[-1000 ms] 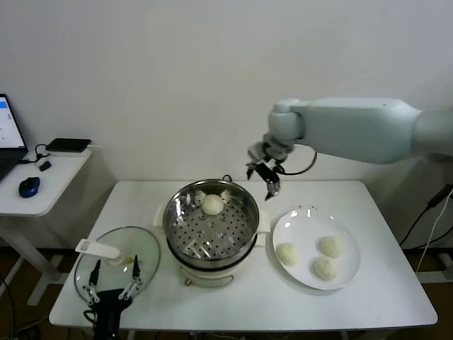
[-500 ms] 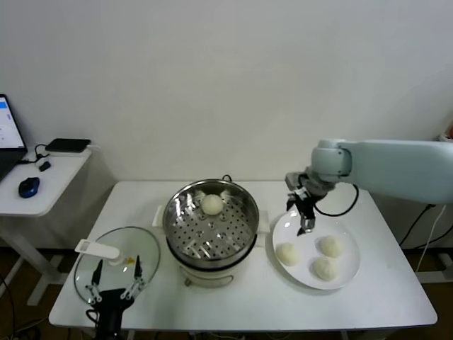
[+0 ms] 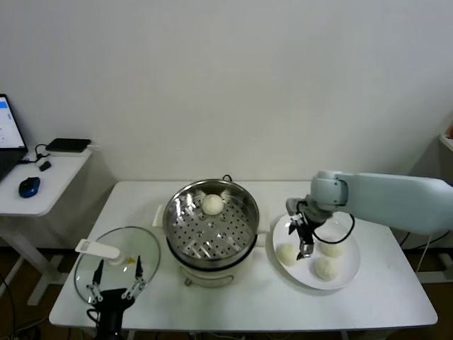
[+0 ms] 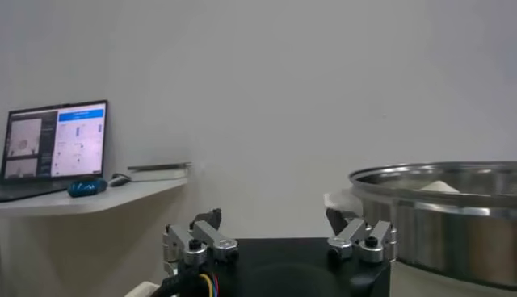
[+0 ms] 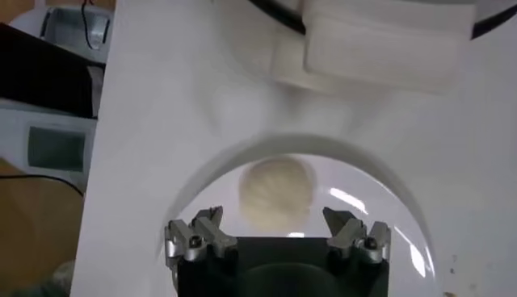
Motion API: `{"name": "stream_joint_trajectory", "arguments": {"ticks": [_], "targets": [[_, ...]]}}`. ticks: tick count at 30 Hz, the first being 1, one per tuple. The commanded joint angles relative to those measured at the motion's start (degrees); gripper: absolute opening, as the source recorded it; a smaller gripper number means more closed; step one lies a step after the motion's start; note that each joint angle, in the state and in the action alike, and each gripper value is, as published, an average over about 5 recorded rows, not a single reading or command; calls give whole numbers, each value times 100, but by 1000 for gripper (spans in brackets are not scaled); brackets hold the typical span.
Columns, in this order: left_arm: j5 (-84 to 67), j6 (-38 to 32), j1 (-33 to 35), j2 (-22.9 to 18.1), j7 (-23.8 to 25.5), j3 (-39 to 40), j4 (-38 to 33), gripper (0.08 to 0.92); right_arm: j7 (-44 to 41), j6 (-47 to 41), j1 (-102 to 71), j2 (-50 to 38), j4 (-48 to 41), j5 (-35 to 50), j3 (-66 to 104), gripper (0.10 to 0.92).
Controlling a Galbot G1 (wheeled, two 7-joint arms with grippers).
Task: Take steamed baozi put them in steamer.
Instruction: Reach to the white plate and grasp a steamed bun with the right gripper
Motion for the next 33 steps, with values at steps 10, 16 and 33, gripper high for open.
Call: {"name": "stream_joint_trajectory", "arguments": {"ticks": [10,16,33], "targets": [[7,-15,-2,-280,-4,-5,8,823,54,-62,-711,-15,-442,-355,510,823],[6,-16,18,-280,-6,-8,-26,823,51,-76,-758,37,-475,-337,585,823],[15,-40,61,-280,-6,-24,-74,823,73,-99,-842,39,-506,-414,694,619]]}}
